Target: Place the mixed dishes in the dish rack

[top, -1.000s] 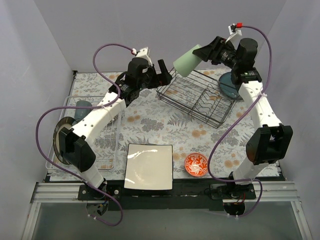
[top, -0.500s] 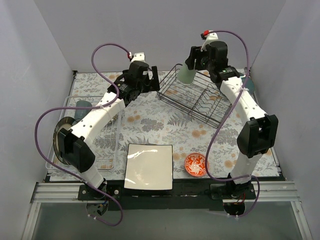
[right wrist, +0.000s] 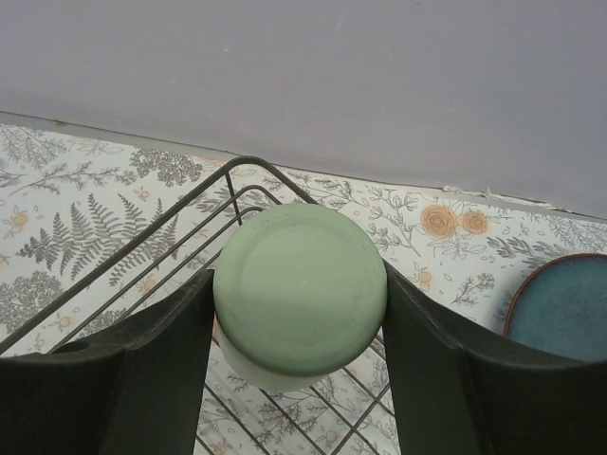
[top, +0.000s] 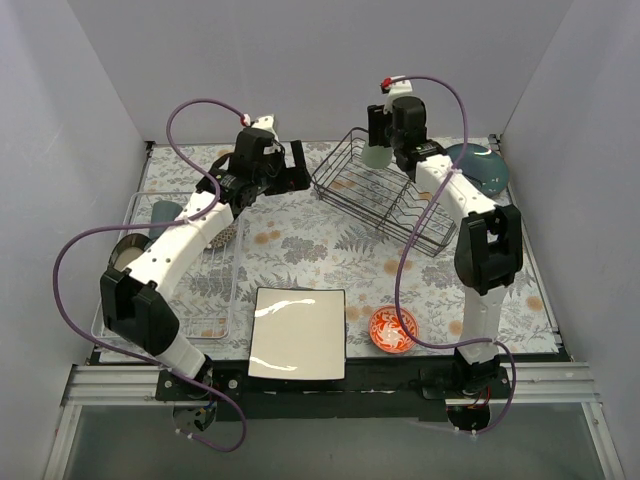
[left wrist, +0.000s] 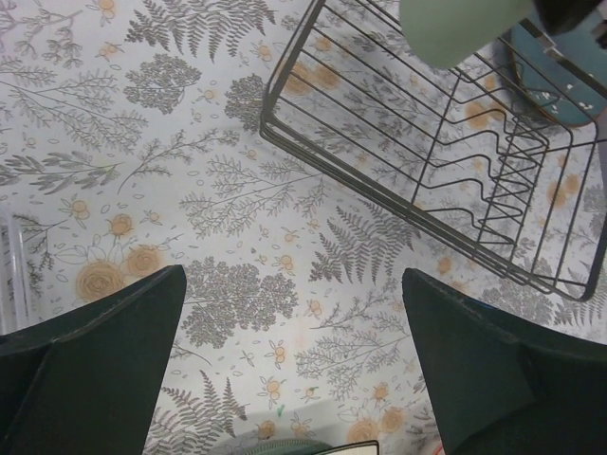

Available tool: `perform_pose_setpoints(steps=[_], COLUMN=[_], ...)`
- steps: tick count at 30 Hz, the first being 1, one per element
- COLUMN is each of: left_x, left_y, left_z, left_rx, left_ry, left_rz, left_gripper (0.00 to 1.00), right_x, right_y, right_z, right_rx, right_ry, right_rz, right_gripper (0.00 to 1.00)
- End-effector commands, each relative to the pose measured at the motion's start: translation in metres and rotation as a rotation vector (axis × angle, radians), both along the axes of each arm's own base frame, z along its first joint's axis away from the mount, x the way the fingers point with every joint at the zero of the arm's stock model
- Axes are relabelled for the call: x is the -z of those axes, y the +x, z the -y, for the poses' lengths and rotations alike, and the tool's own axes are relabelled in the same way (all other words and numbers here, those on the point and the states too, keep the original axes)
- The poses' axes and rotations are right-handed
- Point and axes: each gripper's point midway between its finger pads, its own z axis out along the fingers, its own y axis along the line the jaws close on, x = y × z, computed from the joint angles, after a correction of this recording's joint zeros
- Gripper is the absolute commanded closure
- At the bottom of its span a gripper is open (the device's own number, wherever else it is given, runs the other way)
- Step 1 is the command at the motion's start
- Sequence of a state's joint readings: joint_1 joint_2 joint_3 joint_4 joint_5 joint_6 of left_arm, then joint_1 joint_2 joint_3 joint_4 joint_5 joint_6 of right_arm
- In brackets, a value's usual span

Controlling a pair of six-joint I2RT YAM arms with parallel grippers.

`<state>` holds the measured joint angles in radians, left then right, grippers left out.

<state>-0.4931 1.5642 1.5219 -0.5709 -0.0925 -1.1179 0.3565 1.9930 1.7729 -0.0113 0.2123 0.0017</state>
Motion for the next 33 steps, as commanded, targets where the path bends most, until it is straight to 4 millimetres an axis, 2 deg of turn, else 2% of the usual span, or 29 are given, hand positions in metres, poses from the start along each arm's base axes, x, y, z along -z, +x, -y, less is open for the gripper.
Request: perform_pose_setpoints(steps=[1,2,4,5,7,8,16,24,26,27,30,33], left_x=[-0.025,-0.024,-0.027,-0.028,-0.031,-0.031,-0.028,-0.024,-0.023,-0.022,-0.020,-0.018], left_y=[-0.012,-0.011,-0.015,-0.015,-0.018,-0.019,-0.024,-0.020,-0.019,-0.019,-0.019,-0.019], left_z=[0.002,-0.001,0.005,0.005,0.009,0.009,0.011,0.015,0.015,0.016,0.017,0.019], left_rx=[0.054,0.046,0.090,0.097,0.119,0.124,0.164,0.175,0.175,0.176,0.181,0.186], left_ry=[-0.080,-0.080,-0.112,-0.123,-0.142,-0.147,-0.144,-0.153,-0.156,-0.156,-0.160,-0.166], left_rz=[0.038,0.038,0.035,0.033,0.032,0.029,0.031,0.027,0.027,0.025,0.017,0.014], left_gripper=[0.02,0.02,0.02,0.02,0.02,0.02,0.02,0.02,0.02,0.02,0.02,0.02], right_x=[-0.038,-0.029,-0.027,-0.016,-0.015,-0.004,0.034,0.045,0.041,0.047,0.039,0.043], right_y=[0.017,0.019,0.022,0.026,0.032,0.036,0.053,0.056,0.054,0.052,0.044,0.035], right_z=[-0.021,-0.024,-0.033,-0.036,-0.041,-0.045,-0.049,-0.039,-0.035,-0.034,-0.031,-0.022], right_rx=[-0.010,-0.013,-0.025,-0.024,-0.015,-0.007,0.027,0.076,0.091,0.091,0.091,0.127], right_ry=[0.048,0.046,0.056,0.051,0.054,0.071,0.058,0.015,0.010,0.004,0.019,0.007], right_rz=[0.162,0.155,0.176,0.165,0.180,0.164,0.127,0.109,0.115,0.104,0.127,0.121], right_gripper=[0.99,0.99,0.99,0.99,0.99,0.99,0.99,0.99,0.99,0.99,0.99,0.99])
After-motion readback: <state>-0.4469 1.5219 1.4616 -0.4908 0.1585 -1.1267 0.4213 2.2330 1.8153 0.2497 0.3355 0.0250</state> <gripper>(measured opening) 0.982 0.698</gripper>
